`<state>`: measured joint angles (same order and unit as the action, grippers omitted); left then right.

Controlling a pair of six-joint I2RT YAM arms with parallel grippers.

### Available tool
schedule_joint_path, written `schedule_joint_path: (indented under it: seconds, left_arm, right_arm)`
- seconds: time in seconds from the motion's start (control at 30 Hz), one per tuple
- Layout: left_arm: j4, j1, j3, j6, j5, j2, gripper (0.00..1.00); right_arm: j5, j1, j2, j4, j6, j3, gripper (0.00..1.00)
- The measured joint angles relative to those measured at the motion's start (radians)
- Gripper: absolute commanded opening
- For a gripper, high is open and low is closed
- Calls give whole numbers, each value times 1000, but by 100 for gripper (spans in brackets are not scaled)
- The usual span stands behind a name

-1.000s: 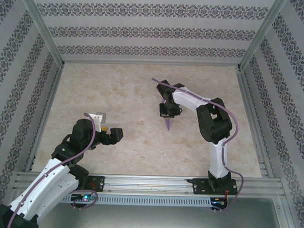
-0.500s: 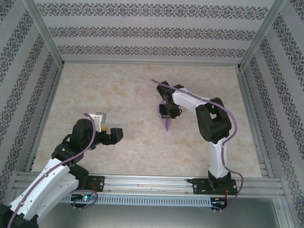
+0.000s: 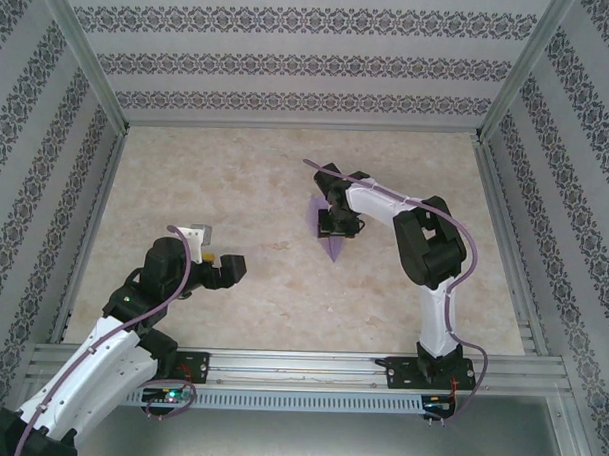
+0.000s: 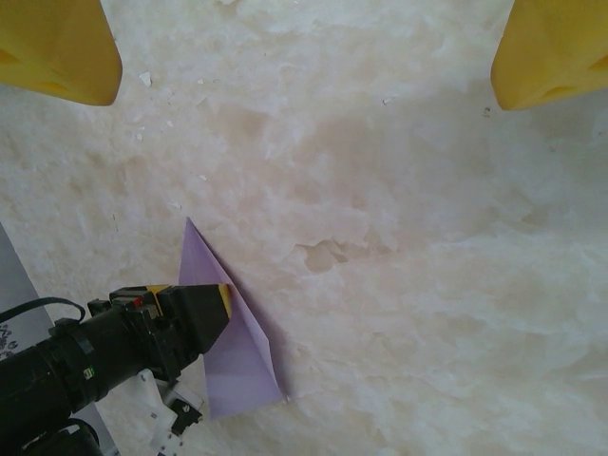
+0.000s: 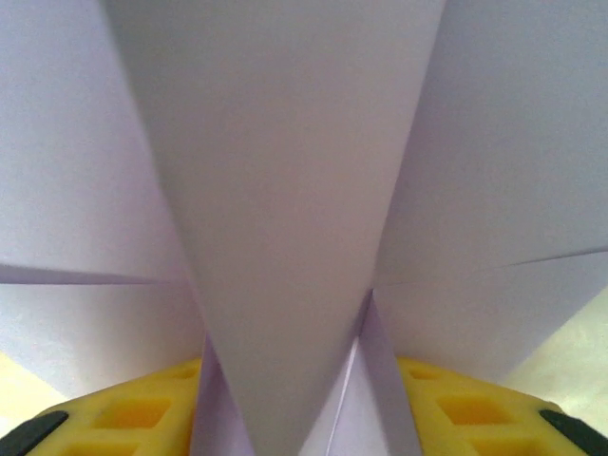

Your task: Fold a paper plane with a square sheet of paper (fold left side to right side)

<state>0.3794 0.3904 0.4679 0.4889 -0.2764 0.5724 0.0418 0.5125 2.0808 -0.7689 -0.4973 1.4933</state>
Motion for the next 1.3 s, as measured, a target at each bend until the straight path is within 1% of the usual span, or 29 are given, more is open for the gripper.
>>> schedule_joint_path:
  seconds: [0.33, 0.57, 0.77, 1.3]
  left_arm:
    - [2, -8, 10, 0, 13, 24, 100]
    - [1, -13, 14, 1, 12, 37, 100]
    - [0, -13, 14, 2, 11, 41, 100]
    - [-1, -13, 17, 9, 11, 54, 100]
  right_arm:
    - [-12, 1, -8, 3, -2, -11, 46]
    - [-31, 5, -17, -1, -21, -18, 49]
    - [-47, 9, -25, -6, -27, -23, 50]
    - [-56, 9, -63, -9, -31, -30, 57]
